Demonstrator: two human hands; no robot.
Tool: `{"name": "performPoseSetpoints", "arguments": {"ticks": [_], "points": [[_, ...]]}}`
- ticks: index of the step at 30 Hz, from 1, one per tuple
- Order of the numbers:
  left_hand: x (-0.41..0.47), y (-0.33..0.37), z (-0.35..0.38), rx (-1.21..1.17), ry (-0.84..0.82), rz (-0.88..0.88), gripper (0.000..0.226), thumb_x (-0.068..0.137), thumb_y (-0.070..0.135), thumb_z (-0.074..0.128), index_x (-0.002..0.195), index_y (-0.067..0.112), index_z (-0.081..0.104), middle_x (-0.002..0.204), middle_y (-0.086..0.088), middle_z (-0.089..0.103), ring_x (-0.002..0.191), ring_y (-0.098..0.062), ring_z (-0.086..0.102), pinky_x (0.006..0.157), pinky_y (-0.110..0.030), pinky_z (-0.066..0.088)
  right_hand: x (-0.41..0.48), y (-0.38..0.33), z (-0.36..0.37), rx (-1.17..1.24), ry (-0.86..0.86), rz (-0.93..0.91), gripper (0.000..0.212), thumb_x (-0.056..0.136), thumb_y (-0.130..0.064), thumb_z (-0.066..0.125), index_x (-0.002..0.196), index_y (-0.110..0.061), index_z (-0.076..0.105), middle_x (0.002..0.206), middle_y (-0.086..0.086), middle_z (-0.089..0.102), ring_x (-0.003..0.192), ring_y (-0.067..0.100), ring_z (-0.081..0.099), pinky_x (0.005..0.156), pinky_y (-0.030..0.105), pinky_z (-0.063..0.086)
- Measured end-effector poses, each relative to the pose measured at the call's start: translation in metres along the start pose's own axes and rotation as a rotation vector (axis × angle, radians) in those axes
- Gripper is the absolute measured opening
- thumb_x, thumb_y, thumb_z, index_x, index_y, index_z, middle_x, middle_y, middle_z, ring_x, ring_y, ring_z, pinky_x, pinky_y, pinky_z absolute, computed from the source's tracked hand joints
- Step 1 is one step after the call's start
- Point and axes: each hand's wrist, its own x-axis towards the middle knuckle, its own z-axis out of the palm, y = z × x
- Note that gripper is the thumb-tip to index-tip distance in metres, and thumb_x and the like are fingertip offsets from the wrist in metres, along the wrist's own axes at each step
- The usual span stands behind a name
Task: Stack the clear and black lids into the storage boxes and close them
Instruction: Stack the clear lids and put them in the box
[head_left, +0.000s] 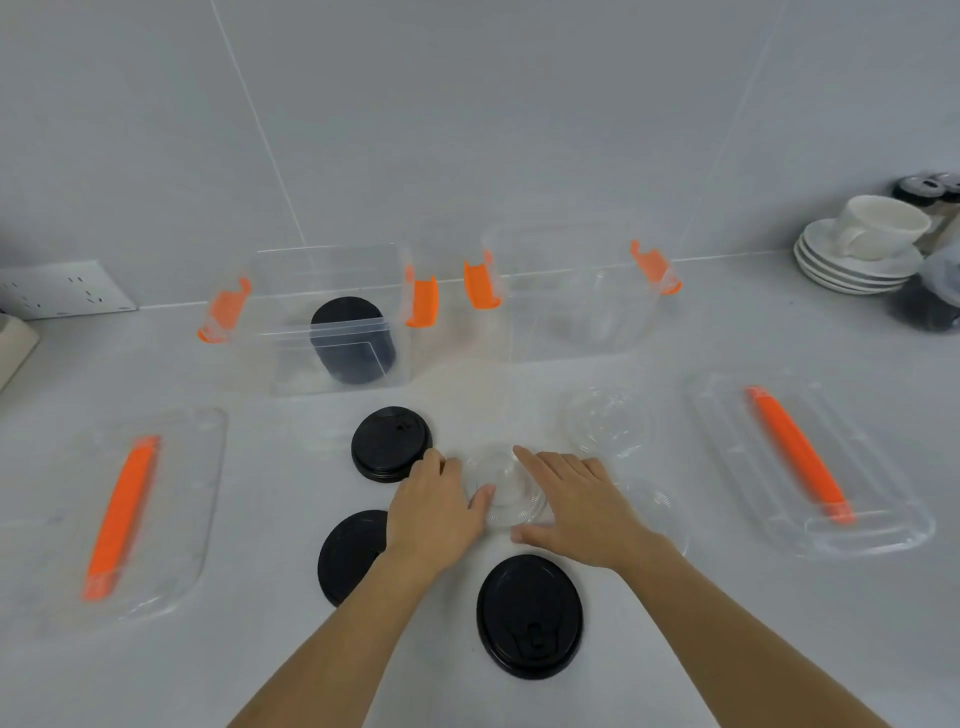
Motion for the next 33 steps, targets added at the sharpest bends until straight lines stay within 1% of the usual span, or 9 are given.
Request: {"name": "performPoseSetpoints", "arguments": {"ticks": [4, 8, 14, 17, 19, 22, 26, 29, 33], "points": [[0.008, 0.011, -0.008, -0.216, -0.127, -0.167, 0.046, 0.087, 0.042, 0.054, 0.116, 0.006, 0.052, 0.119, -0.007, 0.045, 0.106, -0.024, 0.051, 0.082, -0.036, 0.047, 0.002, -0.001, 0.001, 0.027, -0.011, 0.013, 0.086, 0.074, -0.061, 0.056, 0.142, -0.021, 0.023, 0.137, -0.004, 0.041, 0.127, 0.017, 0.035, 0.103, 0.031, 0.022], [0.022, 0.020, -0.013, -0.405, -0.223, -0.374, 0.042, 0.076, 0.024, 0.065, 0.110, -0.001, 0.056, 0.121, -0.015, 0.051, 0.107, -0.032, 0.054, 0.087, -0.042, 0.051, 0.005, -0.002, 0.001, 0.018, -0.037, 0.019, 0.085, 0.074, -0.058, 0.059, 0.141, -0.019, 0.024, 0.134, -0.002, 0.042, 0.125, 0.020, 0.036, 0.101, 0.032, 0.024], [0.026, 0.024, -0.016, -0.575, -0.280, -0.549, 0.058, 0.073, 0.014, 0.067, 0.126, 0.002, 0.046, 0.131, -0.014, 0.042, 0.118, -0.031, 0.045, 0.081, -0.035, 0.046, 0.003, -0.004, -0.002, 0.064, -0.044, 0.047, 0.084, 0.073, -0.054, 0.064, 0.140, -0.021, 0.025, 0.135, -0.002, 0.042, 0.125, 0.020, 0.036, 0.101, 0.033, 0.025], [0.023, 0.021, -0.016, -0.792, -0.274, -0.510, 0.060, 0.073, 0.010, 0.069, 0.126, -0.002, 0.042, 0.120, -0.014, 0.054, 0.103, -0.024, 0.055, 0.070, -0.029, 0.048, 0.001, -0.005, -0.004, 0.110, -0.038, 0.070, 0.085, 0.072, -0.050, 0.067, 0.140, -0.022, 0.025, 0.136, -0.003, 0.042, 0.124, 0.019, 0.037, 0.102, 0.031, 0.025], [0.019, 0.021, -0.018, -0.894, -0.252, -0.475, 0.051, 0.075, 0.008, 0.069, 0.118, -0.002, 0.045, 0.115, -0.018, 0.057, 0.090, -0.023, 0.056, 0.067, -0.029, 0.048, 0.001, -0.006, -0.007, 0.167, -0.042, 0.089, 0.086, 0.071, -0.045, 0.070, 0.141, -0.021, 0.025, 0.137, -0.001, 0.042, 0.125, 0.019, 0.038, 0.104, 0.032, 0.026], [0.013, 0.024, -0.024, -1.037, -0.206, -0.470, 0.040, 0.076, 0.006, 0.070, 0.108, 0.006, 0.046, 0.104, -0.012, 0.057, 0.082, -0.020, 0.058, 0.074, -0.038, 0.053, 0.000, -0.005, -0.015, 0.341, -0.037, 0.127, 0.089, 0.069, -0.037, 0.075, 0.141, -0.022, 0.026, 0.137, 0.000, 0.040, 0.125, 0.018, 0.038, 0.106, 0.032, 0.030], [0.011, 0.030, -0.040, -1.187, -0.166, -0.420, 0.042, 0.074, 0.002, 0.073, 0.104, 0.014, 0.047, 0.099, -0.007, 0.058, 0.079, -0.018, 0.061, 0.059, -0.030, 0.055, -0.005, 0.002, -0.030, 0.569, -0.010, 0.163, 0.089, 0.064, -0.035, 0.079, 0.138, -0.031, 0.030, 0.131, -0.009, 0.040, 0.119, 0.011, 0.042, 0.097, 0.023, 0.035], [0.011, 0.041, -0.054, -1.245, -0.118, -0.347, 0.037, 0.074, 0.003, 0.074, 0.097, 0.018, 0.050, 0.102, -0.010, 0.060, 0.078, -0.019, 0.063, 0.051, -0.025, 0.053, -0.011, 0.002, -0.047, 0.794, 0.092, 0.205, 0.073, 0.067, -0.041, 0.076, 0.130, -0.037, 0.038, 0.124, -0.014, 0.044, 0.104, 0.000, 0.051, 0.082, 0.016, 0.043], [0.009, 0.064, -0.063, -1.331, -0.072, -0.263, 0.035, 0.074, 0.005, 0.074, 0.096, 0.019, 0.051, 0.103, -0.011, 0.061, 0.078, -0.019, 0.064, 0.051, -0.022, 0.053, -0.018, 0.006, -0.066, 0.903, 0.404, 0.280, 0.036, 0.082, -0.034, 0.064, 0.115, -0.030, 0.052, 0.114, -0.014, 0.056, 0.090, -0.002, 0.058, 0.069, 0.008, 0.046]]}}
